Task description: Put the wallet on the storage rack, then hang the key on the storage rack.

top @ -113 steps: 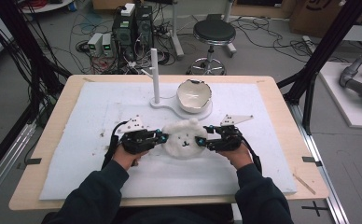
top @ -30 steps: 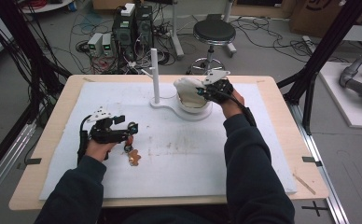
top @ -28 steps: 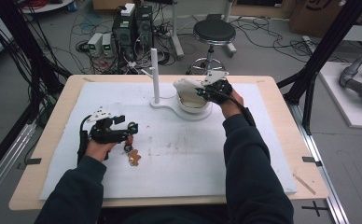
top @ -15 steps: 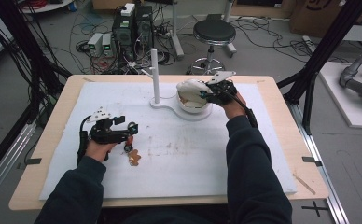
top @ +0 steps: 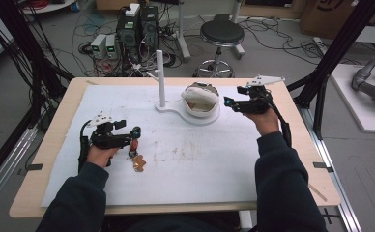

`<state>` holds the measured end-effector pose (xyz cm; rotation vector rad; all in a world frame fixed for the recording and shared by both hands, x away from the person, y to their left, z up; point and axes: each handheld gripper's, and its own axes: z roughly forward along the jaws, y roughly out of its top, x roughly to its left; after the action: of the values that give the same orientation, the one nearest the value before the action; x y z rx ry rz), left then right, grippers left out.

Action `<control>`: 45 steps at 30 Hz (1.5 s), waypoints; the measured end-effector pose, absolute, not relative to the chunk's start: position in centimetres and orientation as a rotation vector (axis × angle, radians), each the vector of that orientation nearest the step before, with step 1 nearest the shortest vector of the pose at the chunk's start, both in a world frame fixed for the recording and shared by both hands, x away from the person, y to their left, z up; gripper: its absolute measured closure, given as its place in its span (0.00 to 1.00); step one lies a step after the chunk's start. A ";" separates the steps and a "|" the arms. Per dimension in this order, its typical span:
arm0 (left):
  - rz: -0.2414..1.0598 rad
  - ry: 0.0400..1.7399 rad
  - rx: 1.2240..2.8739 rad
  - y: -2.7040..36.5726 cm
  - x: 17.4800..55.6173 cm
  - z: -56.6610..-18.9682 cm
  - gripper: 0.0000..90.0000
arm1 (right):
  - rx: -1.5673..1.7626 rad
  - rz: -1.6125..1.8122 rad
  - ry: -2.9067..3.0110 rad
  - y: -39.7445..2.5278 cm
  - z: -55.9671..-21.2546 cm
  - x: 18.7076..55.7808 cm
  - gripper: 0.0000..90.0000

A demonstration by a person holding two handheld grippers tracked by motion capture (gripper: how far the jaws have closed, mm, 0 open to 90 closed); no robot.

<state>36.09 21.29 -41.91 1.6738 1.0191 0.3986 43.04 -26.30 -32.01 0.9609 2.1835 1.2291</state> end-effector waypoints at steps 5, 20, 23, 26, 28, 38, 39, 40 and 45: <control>0.444 1.024 1.684 21.5 36.0 -41.9 0.22 | 0.969 1.223 2.129 -28.5 -34.5 39.8 0.24; 0.447 1.020 1.696 21.6 36.2 -42.1 0.22 | 1.054 1.165 2.149 -30.0 -39.5 37.1 0.24; 0.446 1.027 1.707 21.4 36.1 -42.1 0.22 | 1.072 1.159 2.140 -30.2 -39.6 36.9 0.24; 0.446 1.034 1.745 21.2 36.2 -42.3 0.22 | 1.085 1.157 2.141 -30.4 -39.8 36.8 0.24; 0.443 1.038 1.764 21.1 36.2 -42.4 0.22 | 1.087 1.158 2.141 -30.5 -39.8 36.8 0.24; 0.453 1.105 1.902 20.6 36.1 -43.0 0.22 | 1.089 1.127 2.166 -30.4 -40.4 36.4 0.24; 0.457 1.122 1.922 20.5 36.0 -43.0 0.23 | 1.089 1.124 2.166 -30.4 -40.5 36.4 0.24; 0.457 1.137 1.938 20.5 35.9 -43.2 0.27 | 1.087 1.119 2.171 -30.4 -40.5 36.4 0.24; 0.423 1.218 2.004 20.3 35.6 -43.6 0.46 | 1.085 1.120 2.176 -30.4 -40.7 36.2 0.24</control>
<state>35.63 20.26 -43.56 2.0043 1.2177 0.4232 36.20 -30.42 -40.67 1.0849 2.1764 1.1198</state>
